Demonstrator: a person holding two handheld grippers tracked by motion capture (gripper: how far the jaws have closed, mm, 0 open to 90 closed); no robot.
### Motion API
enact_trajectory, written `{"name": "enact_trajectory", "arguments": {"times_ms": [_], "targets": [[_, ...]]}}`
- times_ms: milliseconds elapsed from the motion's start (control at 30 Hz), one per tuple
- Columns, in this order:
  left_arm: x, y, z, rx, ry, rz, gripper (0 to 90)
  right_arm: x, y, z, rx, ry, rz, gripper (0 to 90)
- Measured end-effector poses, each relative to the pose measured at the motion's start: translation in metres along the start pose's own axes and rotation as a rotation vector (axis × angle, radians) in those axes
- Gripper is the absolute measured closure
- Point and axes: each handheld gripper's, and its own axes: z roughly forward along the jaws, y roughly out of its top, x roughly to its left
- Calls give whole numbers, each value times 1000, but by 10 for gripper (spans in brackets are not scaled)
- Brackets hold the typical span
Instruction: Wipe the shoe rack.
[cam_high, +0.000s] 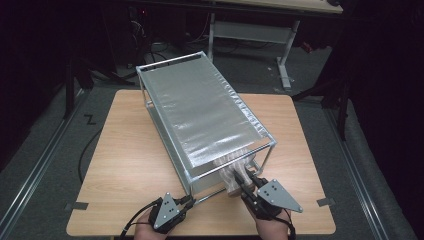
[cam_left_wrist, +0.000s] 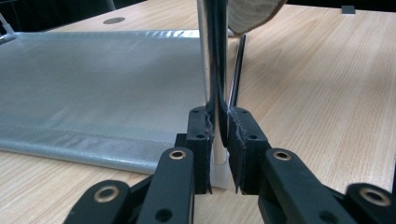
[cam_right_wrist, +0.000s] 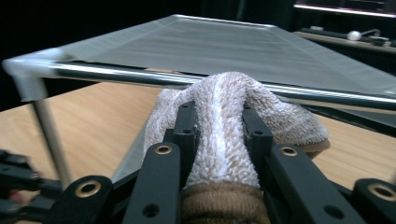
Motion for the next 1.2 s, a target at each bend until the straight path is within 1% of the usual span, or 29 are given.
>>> {"name": "enact_trajectory", "arguments": {"times_ms": [33, 167, 233, 267, 367, 400, 433, 500, 567, 633, 667, 767, 833, 867, 933, 1000, 1033, 1067, 1100, 1167, 1200], "targets": [[0, 0, 0, 0, 0, 0, 791, 3, 0, 0, 1, 11, 0, 729], [0, 0, 0, 0, 0, 0, 791, 22, 3, 3, 1, 72, -29, 729], [0, 0, 0, 0, 0, 0, 791, 35, 4, 3, 0, 101, -60, 729], [0, 0, 0, 0, 0, -1, 791, 43, 5, 4, -1, 124, -83, 729], [0, 0, 0, 0, 0, -1, 791, 60, 6, 4, -6, 174, -113, 729], [0, 0, 0, 0, 0, -1, 791, 66, 7, 4, -5, 181, -134, 729], [0, 0, 0, 0, 0, 0, 791, 69, 7, 4, -4, 180, -145, 729], [0, 0, 0, 0, -1, -1, 792, 70, 7, 5, -8, 179, -147, 729], [0, 0, 0, 0, -1, 0, 791, 65, 6, 5, -8, 170, -133, 730], [0, 0, 1, 0, -1, 0, 792, 57, 6, 5, -7, 152, -116, 729], [0, 0, 1, 1, -1, -1, 792, 53, 5, 5, -3, 140, -97, 729], [0, 0, 0, 0, -1, -1, 792, 40, 4, 4, -2, 105, -80, 728], [0, 0, 0, 0, -1, -2, 792, 28, 3, 3, -1, 66, -63, 728], [0, 0, 0, 0, -1, -2, 792, 20, 3, 2, 0, 37, -53, 728], [0, 0, 0, 0, -2, -3, 792, 10, 2, 2, 2, 7, -38, 728], [0, 0, 0, 0, -2, -3, 792, -3, 0, 0, 3, -36, -24, 727], [0, 0, 0, 0, -3, -3, 793, -8, 0, 0, 5, -52, -16, 727], [0, 0, 0, 0, -3, -3, 793, -15, -1, -1, 7, -69, -2, 727], [0, 0, 0, 0, -3, -3, 793, -20, -2, -1, 6, -82, 0, 727], [0, 0, 0, 0, -3, -3, 792, -31, -3, -2, 5, -123, 20, 727], [0, 0, 0, 0, -3, -3, 793, -39, -4, -3, 5, -149, 36, 727]]}}
